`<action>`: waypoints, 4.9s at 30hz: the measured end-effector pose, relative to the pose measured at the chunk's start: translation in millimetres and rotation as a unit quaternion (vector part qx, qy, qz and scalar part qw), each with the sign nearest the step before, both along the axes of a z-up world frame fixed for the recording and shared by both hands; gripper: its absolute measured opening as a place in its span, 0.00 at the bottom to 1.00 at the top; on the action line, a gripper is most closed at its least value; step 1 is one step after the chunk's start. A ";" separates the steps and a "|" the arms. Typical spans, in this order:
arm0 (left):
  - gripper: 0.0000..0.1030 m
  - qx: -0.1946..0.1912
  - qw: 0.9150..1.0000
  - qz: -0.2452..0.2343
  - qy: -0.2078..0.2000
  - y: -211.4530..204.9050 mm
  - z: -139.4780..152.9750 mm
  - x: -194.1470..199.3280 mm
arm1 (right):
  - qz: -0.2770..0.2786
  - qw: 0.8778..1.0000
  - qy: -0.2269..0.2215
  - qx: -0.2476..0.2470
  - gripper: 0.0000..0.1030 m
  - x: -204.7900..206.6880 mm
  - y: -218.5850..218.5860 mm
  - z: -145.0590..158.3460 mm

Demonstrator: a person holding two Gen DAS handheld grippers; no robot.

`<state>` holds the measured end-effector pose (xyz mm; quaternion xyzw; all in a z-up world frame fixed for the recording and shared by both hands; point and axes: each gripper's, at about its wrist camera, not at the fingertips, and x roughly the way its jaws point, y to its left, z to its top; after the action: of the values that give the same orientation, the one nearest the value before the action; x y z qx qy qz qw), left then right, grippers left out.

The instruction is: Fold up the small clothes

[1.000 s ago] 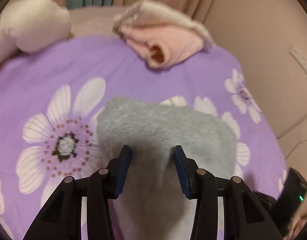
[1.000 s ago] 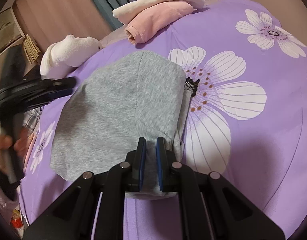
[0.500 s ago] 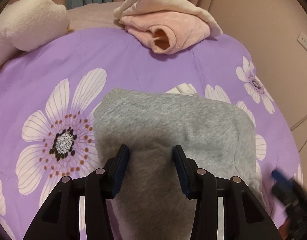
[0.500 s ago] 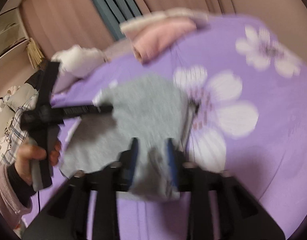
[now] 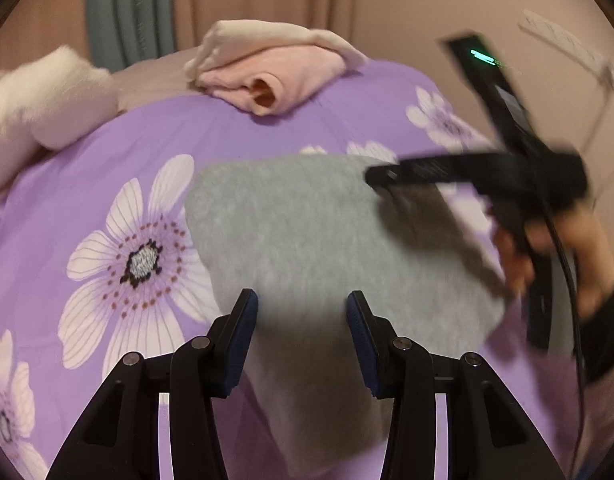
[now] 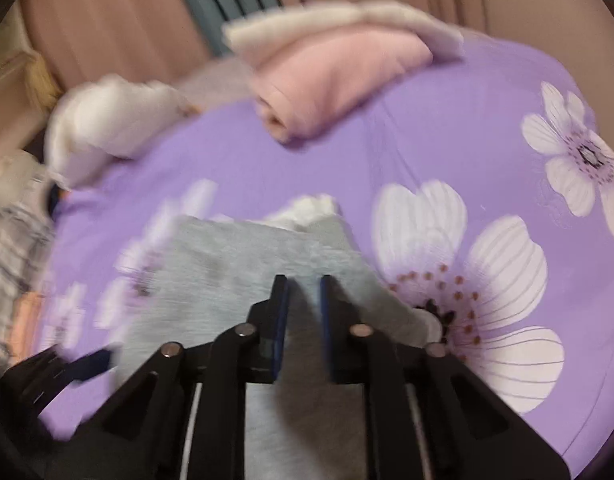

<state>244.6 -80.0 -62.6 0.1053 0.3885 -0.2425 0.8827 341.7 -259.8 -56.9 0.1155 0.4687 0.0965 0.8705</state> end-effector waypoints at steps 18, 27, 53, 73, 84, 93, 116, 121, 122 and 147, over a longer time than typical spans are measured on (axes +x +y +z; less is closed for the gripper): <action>0.43 -0.059 0.997 0.027 0.035 33.4 -1.8 -46.1 | 0.038 0.998 -0.057 0.001 0.11 -97.0 -15.7 41.7; 0.43 -0.045 0.994 0.048 0.091 35.5 -38.5 -38.8 | 0.044 0.997 -0.024 -0.065 0.06 -122.6 -10.8 -10.1; 0.44 -0.114 0.983 0.086 0.113 81.4 -10.7 -62.3 | 0.033 0.993 -0.061 -0.091 0.08 -135.4 -3.5 -10.1; 0.46 -0.138 0.980 0.091 0.114 77.0 1.8 -59.6 | 0.031 0.993 -0.067 -0.092 0.12 -147.5 -8.5 -4.7; 0.46 -0.132 0.981 0.089 0.114 72.7 0.7 -62.9 | 0.023 0.995 -0.061 -0.080 0.25 -151.1 -18.1 -6.2; 0.55 -0.143 0.977 0.096 0.124 77.6 -0.2 -63.1 | 0.011 0.993 -0.063 -0.102 0.39 -160.7 -19.7 -0.2; 0.91 -0.244 0.932 0.133 0.231 112.0 -21.3 -43.2 | -0.096 0.950 0.041 0.295 0.99 -168.8 -101.9 -29.4; 0.96 -0.264 0.924 0.133 0.244 111.9 -25.6 -29.2 | -0.097 0.939 0.049 0.327 1.00 -155.0 -100.7 -36.7; 0.97 -0.274 0.920 0.129 0.251 111.1 -26.6 -25.1 | -0.094 0.940 0.050 0.324 1.00 -149.8 -97.1 -37.3; 0.98 -0.281 0.914 0.060 0.285 57.0 -50.1 14.7 | -0.034 0.953 0.093 0.285 0.89 -69.8 -46.8 -53.7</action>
<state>259.4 -23.0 -112.7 -0.2445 0.5449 -0.3084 0.7404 271.9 -306.6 -110.6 0.3827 0.4966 0.1853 0.7567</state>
